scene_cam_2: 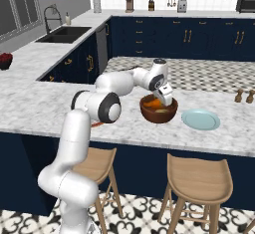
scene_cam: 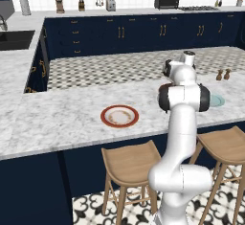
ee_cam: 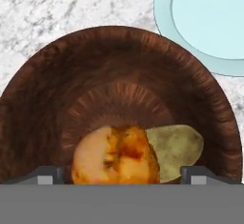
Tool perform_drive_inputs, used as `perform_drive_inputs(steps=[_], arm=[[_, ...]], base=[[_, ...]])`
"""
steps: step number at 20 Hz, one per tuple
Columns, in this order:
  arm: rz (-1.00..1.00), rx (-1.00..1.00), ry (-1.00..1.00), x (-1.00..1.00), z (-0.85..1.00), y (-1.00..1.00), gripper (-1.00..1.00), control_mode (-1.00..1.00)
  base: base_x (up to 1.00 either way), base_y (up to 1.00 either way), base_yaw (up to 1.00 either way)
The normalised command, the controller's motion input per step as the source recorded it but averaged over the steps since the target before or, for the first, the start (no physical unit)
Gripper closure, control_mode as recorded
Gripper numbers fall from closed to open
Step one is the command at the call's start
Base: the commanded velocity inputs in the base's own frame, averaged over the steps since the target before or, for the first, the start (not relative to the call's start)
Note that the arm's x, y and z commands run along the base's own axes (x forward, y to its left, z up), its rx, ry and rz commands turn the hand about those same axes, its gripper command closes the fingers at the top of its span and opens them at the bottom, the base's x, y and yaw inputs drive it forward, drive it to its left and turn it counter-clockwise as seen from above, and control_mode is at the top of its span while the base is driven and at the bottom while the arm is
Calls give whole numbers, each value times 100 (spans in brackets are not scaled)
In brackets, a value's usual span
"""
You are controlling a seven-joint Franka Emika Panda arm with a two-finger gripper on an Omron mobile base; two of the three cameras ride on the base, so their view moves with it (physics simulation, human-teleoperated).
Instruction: Pick the chicken drumstick and potato from their plates and place them in the bowl. Then put the bowl in the fridge.
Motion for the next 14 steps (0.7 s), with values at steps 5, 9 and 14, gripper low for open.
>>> perform_drive_inputs(steps=[5, 9, 14], arm=[[0, 0, -3, -1, 2, 2, -100, -100], [14, 0, -15, -47, 39, 10, -100, -100], [34, 0, -16, -64, 34, 19, -100, -100]], base=[[0, 0, 0], [0, 0, 0], [0, 0, 0]])
